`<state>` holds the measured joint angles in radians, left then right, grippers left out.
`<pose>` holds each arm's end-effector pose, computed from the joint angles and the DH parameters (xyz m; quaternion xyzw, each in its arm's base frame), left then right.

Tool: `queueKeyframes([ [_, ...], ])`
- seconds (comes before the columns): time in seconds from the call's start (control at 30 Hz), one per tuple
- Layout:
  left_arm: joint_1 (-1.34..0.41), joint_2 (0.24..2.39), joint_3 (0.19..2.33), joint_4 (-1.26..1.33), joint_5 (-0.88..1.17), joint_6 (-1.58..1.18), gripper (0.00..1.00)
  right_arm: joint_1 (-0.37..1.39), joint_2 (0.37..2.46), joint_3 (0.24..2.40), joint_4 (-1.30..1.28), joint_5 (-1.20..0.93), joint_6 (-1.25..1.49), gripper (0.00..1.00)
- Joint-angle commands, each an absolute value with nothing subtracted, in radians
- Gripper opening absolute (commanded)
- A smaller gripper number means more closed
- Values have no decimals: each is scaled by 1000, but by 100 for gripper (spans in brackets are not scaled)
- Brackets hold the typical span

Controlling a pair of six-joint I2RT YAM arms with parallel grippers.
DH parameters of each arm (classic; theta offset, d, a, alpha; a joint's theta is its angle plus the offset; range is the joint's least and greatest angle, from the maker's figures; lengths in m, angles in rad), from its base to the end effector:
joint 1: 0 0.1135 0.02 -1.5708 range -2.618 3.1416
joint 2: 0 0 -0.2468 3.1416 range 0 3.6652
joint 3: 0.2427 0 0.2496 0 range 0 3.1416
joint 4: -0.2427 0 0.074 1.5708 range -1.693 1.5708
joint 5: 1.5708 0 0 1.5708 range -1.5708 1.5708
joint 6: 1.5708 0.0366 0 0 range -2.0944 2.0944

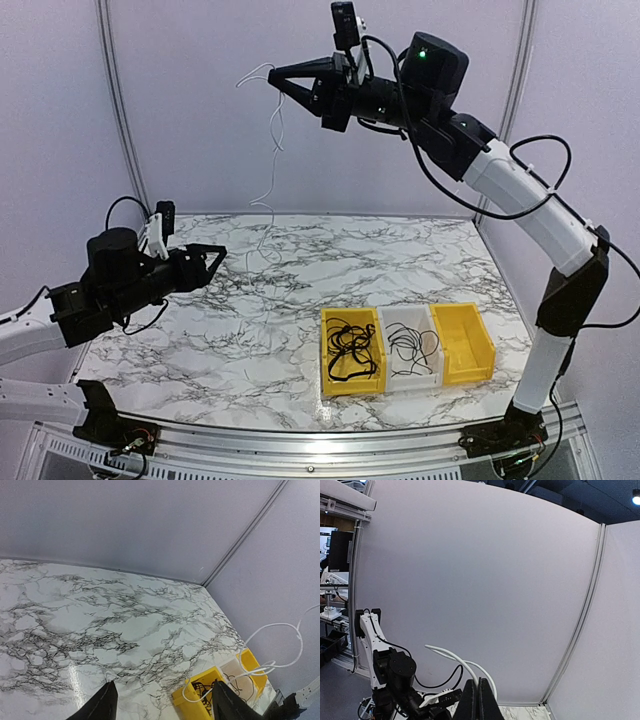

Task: Untangle the cables

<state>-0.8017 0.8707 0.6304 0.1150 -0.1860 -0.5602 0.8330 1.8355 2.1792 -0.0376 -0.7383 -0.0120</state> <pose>0.1577 -0.1532 0.2891 0.0290 0.7487 -0.3605 0.5556 0.2433 0.3043 0.5203 -0.4915 0.3834 0.4958 0.6047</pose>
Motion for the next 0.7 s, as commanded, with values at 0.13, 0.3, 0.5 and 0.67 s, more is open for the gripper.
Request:
queueKeyframes([
  [0.13,-817,1009,830,2,-55,-412,68,830,1850,2185,-23,-732,-5,0],
  [0.3,-829,1088,898,2,-4,-363,67,830,1848,2182,-26,-726,-5,0],
  [0.5,-917,1070,954,-79,-124,-342,70,830,1845,2170,-29,-698,-18,0],
  [0.67,-974,1014,980,-180,-178,-325,73,830,1843,2163,-39,-673,-28,0],
])
